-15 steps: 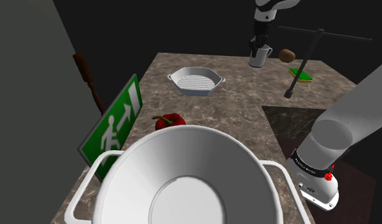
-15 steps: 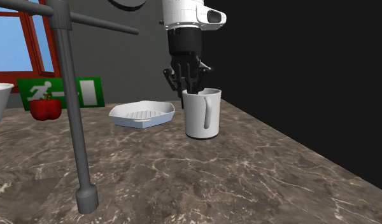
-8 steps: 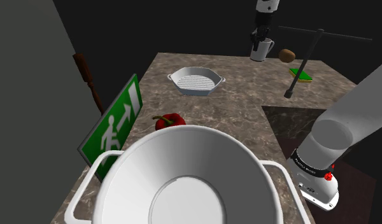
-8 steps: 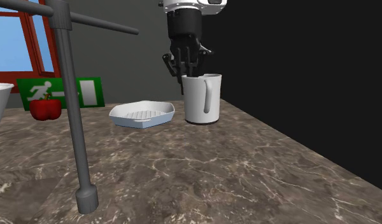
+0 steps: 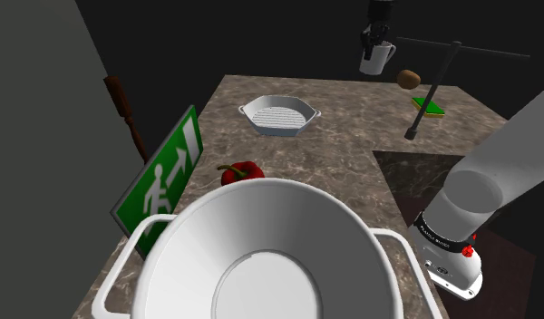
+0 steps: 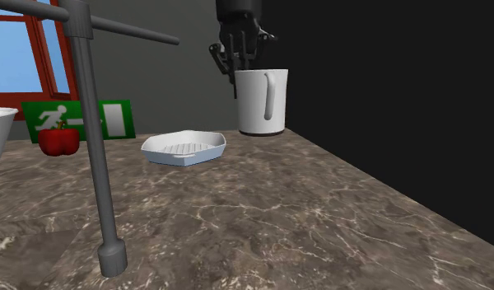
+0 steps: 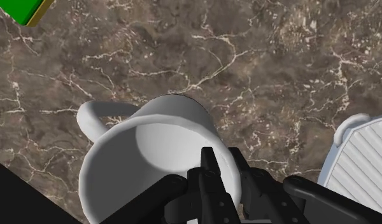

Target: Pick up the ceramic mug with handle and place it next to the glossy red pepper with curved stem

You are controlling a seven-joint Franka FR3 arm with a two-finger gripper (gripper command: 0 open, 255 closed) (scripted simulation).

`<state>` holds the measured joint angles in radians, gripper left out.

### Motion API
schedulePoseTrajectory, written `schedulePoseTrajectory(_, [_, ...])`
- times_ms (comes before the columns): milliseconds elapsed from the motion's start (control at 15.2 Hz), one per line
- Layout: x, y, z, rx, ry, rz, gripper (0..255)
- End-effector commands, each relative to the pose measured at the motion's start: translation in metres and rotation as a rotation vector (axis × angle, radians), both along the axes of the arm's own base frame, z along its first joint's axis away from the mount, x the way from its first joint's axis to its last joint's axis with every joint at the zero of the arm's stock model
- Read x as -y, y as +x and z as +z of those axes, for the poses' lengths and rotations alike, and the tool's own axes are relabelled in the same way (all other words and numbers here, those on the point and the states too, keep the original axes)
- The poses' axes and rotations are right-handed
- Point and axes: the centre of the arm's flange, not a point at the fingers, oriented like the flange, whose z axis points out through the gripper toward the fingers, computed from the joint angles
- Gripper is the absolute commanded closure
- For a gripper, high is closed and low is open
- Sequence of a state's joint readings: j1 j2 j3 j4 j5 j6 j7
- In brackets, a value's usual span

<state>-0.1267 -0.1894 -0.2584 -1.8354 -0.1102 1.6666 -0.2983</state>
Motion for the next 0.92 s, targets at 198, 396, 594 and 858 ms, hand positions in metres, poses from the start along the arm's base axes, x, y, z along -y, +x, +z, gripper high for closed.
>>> schedulePoseTrajectory(198, [0.000, 0.000, 0.027, 0.000, 0.000, 0.000, 255])
schedulePoseTrajectory(396, [-0.025, -0.008, 0.032, 0.000, 0.000, 0.000, 255])
schedulePoseTrajectory(594, [-0.063, -0.020, 0.032, 0.000, 0.000, 0.000, 255])
schedulePoseTrajectory(858, [-0.113, -0.036, 0.032, 0.000, 0.000, 0.000, 255])
